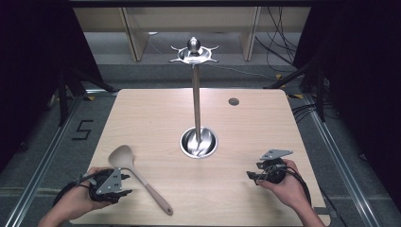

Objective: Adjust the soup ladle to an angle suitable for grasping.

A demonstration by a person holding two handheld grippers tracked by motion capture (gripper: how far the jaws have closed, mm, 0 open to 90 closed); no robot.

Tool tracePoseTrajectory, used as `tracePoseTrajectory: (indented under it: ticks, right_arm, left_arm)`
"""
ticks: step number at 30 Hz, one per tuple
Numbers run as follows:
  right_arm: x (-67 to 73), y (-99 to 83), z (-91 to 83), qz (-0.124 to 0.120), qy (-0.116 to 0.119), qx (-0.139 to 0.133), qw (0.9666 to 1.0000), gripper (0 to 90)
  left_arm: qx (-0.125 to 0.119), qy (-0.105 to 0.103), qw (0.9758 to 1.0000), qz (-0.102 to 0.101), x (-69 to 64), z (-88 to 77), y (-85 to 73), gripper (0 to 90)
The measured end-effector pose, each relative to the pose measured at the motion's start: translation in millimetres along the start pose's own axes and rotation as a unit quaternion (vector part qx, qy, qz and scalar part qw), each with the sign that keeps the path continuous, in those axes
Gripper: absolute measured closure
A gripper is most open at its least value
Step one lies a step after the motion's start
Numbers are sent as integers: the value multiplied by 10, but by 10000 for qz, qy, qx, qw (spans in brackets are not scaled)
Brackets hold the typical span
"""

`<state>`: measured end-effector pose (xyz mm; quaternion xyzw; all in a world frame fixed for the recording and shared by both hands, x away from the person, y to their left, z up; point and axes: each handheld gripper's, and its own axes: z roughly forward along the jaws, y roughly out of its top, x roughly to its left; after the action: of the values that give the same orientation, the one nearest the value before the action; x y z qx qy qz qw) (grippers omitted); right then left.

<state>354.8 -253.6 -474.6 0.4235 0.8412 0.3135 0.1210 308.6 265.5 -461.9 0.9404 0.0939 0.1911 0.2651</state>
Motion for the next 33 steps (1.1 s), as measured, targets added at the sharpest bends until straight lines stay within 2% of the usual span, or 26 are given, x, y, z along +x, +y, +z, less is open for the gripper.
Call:
tracePoseTrajectory:
  ticks: [1,2,3,5,6,7,8,9,10,11,12,13,15,16,20,21,22,23,24,25,26,28,29,30,32,33]
  right_arm:
    - [-18,-13,36,-86,-31,-161,9998,444]
    - [-8,-14,24,17,-16,-35,10000,444]
    - [9,-25,41,164,-13,-102,9998,444]
    - [-33,-20,29,-31,-51,-127,9999,444]
    - [-33,-20,29,-31,-51,-127,9999,444]
    - [-18,-18,10,54,-29,-29,10000,444]
    - [1,-27,38,134,-49,-180,9997,444]
    - [3,-20,36,134,-26,-180,9997,444]
    - [3,-20,36,134,-26,-180,9997,444]
    - [28,-10,44,145,-66,-208,9997,444]
    - [28,-4,43,66,-71,-236,9997,443]
    - [42,13,-1,152,-14,25,9999,443]
    - [43,10,-12,96,3,73,9999,443]
    - [27,2,0,-27,-37,28,10000,443]
    - [26,-1,-5,34,-24,21,10000,443]
    - [26,-1,-5,34,-24,21,10000,443]
    - [25,-3,-3,33,-23,22,10000,443]
    - [25,-4,-1,27,-15,28,10000,443]
    - [25,-6,3,17,-20,29,10000,443]
    - [26,-4,2,19,-13,37,10000,443]
    - [33,-3,1,60,0,62,10000,443]
    - [27,1,2,-5,-25,40,10000,443]
    - [27,1,2,-5,-25,40,10000,443]
    - [28,0,6,-3,5,39,10000,443]
    - [30,-1,6,4,5,43,10000,443]
    - [24,1,5,-29,-6,42,10000,443]
  left_arm:
    - [71,1,9998,161,17,-15,40,500]
    - [115,-17,9996,264,35,-21,89,496]
    - [153,-85,9993,338,50,-18,142,491]
    - [229,-190,9981,540,82,13,254,468]
    - [229,-190,9981,540,82,13,254,459]
    - [300,-324,9962,744,102,78,363,448]
    - [432,-444,9940,904,118,106,422,432]
    - [518,-536,9919,1030,127,138,473,418]
    - [518,-536,9919,1030,127,138,473,406]
    - [581,-682,9888,1195,145,196,570,393]
    - [615,-738,9874,1254,153,218,614,382]
    - [624,-798,9862,1310,162,244,648,371]
    - [690,-823,9845,1389,181,292,701,347]
    - [822,-866,9809,1537,204,312,727,344]
    - [1023,-1068,9753,1644,232,410,759,356]
    - [1023,-1068,9753,1644,232,410,759,365]
    - [1144,-1141,9711,1759,246,444,772,370]
    - [1192,-1193,9689,1813,251,460,777,376]
    - [1113,-1280,9715,1659,228,483,763,382]
    - [1290,-1336,9641,1898,251,484,781,390]
    - [1219,-1400,9668,1756,225,504,766,393]
    - [1485,-1491,9547,2103,241,517,784,402]
    - [1485,-1491,9547,2103,241,517,784,407]
    - [1605,-1569,9479,2262,245,541,791,417]
    - [1463,-1640,9545,2016,217,578,764,439]
    - [1499,-1667,9520,2086,226,590,767,453]
